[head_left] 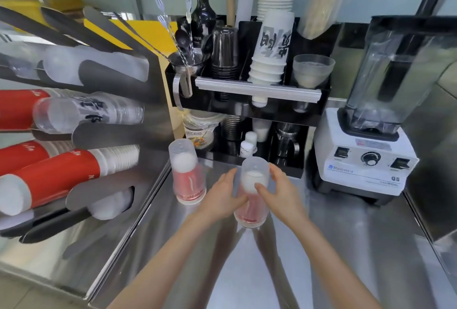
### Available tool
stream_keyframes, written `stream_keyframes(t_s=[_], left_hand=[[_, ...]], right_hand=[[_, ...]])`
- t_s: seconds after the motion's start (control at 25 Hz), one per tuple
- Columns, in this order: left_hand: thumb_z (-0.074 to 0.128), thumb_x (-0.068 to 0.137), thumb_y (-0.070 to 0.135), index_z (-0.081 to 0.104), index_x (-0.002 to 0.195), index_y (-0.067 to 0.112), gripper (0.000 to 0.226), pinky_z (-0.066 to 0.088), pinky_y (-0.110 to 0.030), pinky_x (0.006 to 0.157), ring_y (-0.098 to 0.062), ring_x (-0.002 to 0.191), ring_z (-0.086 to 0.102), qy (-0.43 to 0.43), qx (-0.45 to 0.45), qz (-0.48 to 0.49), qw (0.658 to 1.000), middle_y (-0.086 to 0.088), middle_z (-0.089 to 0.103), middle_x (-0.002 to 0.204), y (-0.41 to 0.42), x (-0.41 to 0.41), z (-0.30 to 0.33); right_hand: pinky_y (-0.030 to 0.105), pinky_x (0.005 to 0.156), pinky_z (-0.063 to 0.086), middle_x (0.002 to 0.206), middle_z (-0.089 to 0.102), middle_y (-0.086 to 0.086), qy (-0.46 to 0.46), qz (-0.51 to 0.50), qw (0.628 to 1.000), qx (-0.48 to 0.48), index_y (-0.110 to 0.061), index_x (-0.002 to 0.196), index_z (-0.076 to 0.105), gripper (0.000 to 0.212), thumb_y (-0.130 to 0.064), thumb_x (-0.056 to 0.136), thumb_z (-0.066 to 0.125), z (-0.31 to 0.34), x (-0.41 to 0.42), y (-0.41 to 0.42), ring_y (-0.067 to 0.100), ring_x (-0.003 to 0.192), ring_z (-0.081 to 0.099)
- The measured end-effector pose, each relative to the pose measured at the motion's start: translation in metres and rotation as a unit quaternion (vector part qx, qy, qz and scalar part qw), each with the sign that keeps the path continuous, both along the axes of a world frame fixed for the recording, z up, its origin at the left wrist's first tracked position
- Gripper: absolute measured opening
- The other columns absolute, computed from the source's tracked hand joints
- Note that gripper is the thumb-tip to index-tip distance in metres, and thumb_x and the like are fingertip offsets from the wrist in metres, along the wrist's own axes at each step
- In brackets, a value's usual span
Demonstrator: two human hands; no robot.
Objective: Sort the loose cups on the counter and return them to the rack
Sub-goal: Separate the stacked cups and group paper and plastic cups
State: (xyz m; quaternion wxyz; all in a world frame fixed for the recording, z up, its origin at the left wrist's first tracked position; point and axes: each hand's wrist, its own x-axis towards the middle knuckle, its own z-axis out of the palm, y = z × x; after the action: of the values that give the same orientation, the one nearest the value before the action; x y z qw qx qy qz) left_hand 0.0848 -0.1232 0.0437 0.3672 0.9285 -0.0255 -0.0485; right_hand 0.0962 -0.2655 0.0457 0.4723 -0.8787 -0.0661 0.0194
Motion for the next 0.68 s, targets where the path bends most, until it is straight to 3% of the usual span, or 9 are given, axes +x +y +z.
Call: stream_keyframes(t_s=[0.12, 0.2, 0.28, 0.44, 0.56, 0.68], left_hand=[[0.061, 0.080, 0.028, 0.035, 0.133, 0.018, 0.060, 0.037, -0.033, 0.102, -0.022, 0.126, 0.044, 0.006, -0.034, 0.001, 0.999, -0.007, 0.046, 0.137, -0.001, 0.014, -0.007], [0.062, 0.080, 0.028, 0.040, 0.129, 0.018, 0.055, 0.038, -0.029, 0.098, -0.020, 0.123, 0.047, 0.000, -0.054, 0.005, 0.999, -0.006, 0.051, 0.132, -0.003, 0.019, -0.010], [0.063, 0.080, 0.029, 0.043, 0.127, 0.019, 0.052, 0.036, -0.024, 0.094, -0.017, 0.121, 0.048, -0.016, -0.072, 0.004, 0.997, -0.004, 0.053, 0.129, -0.004, 0.022, -0.010], [0.066, 0.079, 0.027, 0.044, 0.124, 0.019, 0.051, 0.034, -0.017, 0.088, -0.009, 0.111, 0.049, -0.050, -0.130, 0.018, 0.990, 0.002, 0.054, 0.123, -0.003, 0.026, -0.006], [0.067, 0.079, 0.026, 0.043, 0.123, 0.020, 0.051, 0.036, -0.002, 0.077, -0.005, 0.107, 0.049, -0.049, -0.166, 0.014, 0.985, 0.011, 0.053, 0.115, -0.003, 0.027, 0.000], [0.067, 0.078, 0.026, 0.042, 0.124, 0.021, 0.052, 0.039, -0.010, 0.087, -0.007, 0.111, 0.052, -0.044, -0.199, 0.010, 0.979, 0.012, 0.053, 0.114, -0.004, 0.027, 0.004]], right_hand=[[0.017, 0.084, 0.032, 0.119, 0.053, -0.010, 0.009, 0.021, 0.999, 0.024, -0.022, 0.130, 0.040, 0.053, -0.016, 0.081, 0.060, -0.001, 0.006, -0.002, 0.004, 0.105, 0.047], [0.016, 0.081, 0.034, 0.113, 0.052, -0.014, 0.016, 0.020, 0.999, 0.039, -0.024, 0.128, 0.042, 0.052, -0.017, 0.081, 0.062, -0.002, 0.009, -0.003, 0.003, 0.105, 0.048], [0.012, 0.078, 0.035, 0.113, 0.053, -0.015, 0.013, 0.020, 0.998, 0.054, -0.025, 0.126, 0.043, 0.051, -0.017, 0.080, 0.063, -0.002, 0.012, -0.006, 0.004, 0.107, 0.049], [0.015, 0.091, 0.033, 0.120, 0.054, -0.014, -0.009, 0.027, 0.997, 0.078, -0.025, 0.126, 0.044, 0.052, -0.016, 0.080, 0.064, 0.004, 0.016, -0.009, 0.004, 0.111, 0.050], [0.007, 0.083, 0.037, 0.120, 0.053, -0.016, -0.027, 0.027, 0.997, 0.069, -0.027, 0.127, 0.043, 0.052, -0.018, 0.080, 0.064, 0.013, 0.015, -0.010, 0.002, 0.109, 0.051], [0.005, 0.081, 0.038, 0.118, 0.053, -0.015, -0.035, 0.030, 0.997, 0.068, -0.026, 0.127, 0.044, 0.052, -0.019, 0.080, 0.065, 0.018, 0.017, -0.013, 0.002, 0.106, 0.051]])
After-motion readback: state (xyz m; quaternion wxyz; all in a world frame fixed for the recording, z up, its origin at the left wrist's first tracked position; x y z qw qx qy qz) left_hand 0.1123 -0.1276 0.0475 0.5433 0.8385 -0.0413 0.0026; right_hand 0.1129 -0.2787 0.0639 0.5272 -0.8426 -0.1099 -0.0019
